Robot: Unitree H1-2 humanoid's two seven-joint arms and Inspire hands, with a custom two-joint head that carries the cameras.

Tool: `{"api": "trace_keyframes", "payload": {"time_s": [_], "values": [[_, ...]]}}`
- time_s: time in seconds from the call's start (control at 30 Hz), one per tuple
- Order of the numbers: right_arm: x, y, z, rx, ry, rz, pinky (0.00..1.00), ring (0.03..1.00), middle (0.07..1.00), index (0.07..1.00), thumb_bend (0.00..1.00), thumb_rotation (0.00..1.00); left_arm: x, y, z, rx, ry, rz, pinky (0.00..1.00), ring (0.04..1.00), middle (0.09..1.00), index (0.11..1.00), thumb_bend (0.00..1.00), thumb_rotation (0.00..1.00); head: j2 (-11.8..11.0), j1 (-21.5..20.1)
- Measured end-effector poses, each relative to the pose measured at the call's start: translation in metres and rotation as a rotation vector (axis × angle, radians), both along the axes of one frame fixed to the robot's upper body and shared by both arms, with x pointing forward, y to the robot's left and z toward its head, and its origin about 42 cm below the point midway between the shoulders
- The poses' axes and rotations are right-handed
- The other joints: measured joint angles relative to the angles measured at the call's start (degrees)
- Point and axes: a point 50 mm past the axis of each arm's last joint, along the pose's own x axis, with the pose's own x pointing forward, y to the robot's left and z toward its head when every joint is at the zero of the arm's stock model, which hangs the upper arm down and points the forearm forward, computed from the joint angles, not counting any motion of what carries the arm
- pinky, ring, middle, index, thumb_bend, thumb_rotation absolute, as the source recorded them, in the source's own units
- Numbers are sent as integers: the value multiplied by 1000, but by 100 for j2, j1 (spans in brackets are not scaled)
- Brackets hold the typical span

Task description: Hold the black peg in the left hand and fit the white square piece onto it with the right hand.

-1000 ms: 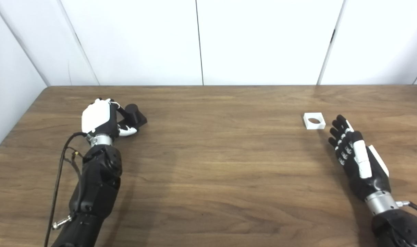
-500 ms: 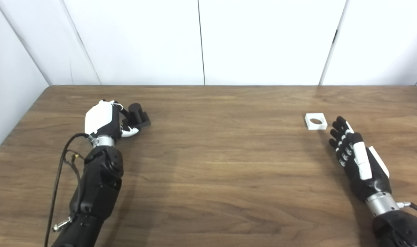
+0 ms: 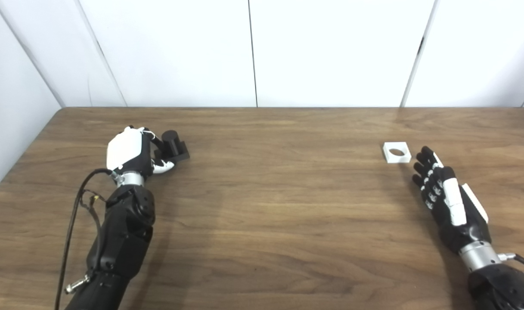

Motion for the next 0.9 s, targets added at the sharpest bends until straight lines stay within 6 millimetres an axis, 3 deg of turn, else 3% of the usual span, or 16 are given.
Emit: {"api": "trace_keyframes", "payload": {"time_s": [0.57,0.9], "values": [[0,0,0,-8,6,0,1000,1000,1000,1000,697,978,-8,-8,-1,-23,-11,-34,1000,1000,897,486,520,55,9,-26],[-2,1,-1,7,19,1,1000,1000,1000,1000,686,963,-24,-22,-4,-28,-24,-88,984,1000,911,488,520,55,18,-62]]}}
